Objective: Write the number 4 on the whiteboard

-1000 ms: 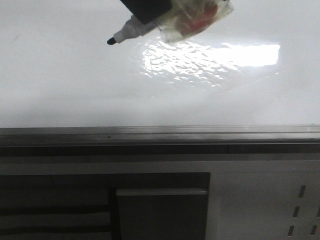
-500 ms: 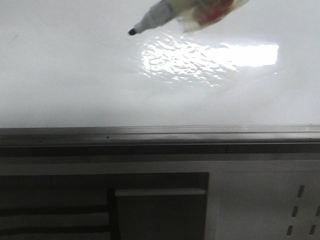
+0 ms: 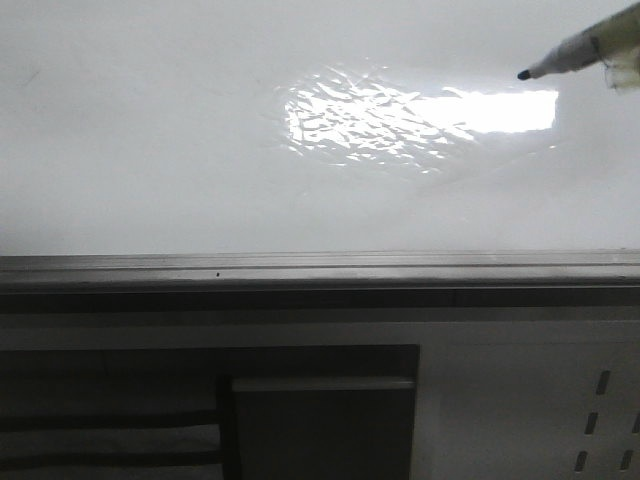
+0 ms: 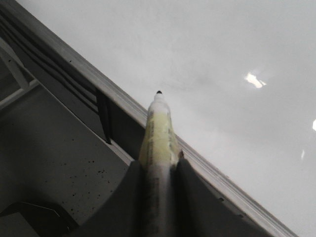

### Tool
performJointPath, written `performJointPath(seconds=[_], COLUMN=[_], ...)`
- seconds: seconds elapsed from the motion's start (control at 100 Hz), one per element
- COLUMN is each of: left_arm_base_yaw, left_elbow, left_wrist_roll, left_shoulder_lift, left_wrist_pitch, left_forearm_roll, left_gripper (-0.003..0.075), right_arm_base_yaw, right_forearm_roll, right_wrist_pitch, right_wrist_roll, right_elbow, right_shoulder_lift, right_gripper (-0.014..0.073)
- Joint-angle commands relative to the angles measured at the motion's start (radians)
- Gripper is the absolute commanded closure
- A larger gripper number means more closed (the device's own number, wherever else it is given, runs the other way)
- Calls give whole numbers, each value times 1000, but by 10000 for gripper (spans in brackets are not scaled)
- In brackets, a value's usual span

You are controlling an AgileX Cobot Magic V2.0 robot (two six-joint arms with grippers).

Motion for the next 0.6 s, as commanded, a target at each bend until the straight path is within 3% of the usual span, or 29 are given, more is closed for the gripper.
performJointPath(seconds=[0.0, 0.16, 0.4, 0.48, 0.59], left_arm_base_yaw=[29, 33, 33, 33, 33], left_elbow=[43, 89, 89, 89, 89], left_wrist_roll=[-12, -12, -12, -12, -12], left_shoulder_lift=[-57, -94, -81, -79, -79], left_wrist_pitch=[-143, -194, -205, -205, -205], left_forearm_roll=[-59, -59, -59, -59, -59], left_gripper=[440, 440, 440, 440, 440], right_arm_base_yaw=[-6, -6, -6, -4, 18], right_forearm_roll=[3, 107, 118, 157, 323], right_wrist_pitch=[-120, -132, 93, 31, -152], right_wrist_roll=[13, 36, 75, 73, -27], right_elbow=[-3, -28, -254, -241, -126], right_shoulder_lift=[-27, -8, 173, 191, 192], right_gripper=[658, 658, 658, 658, 658])
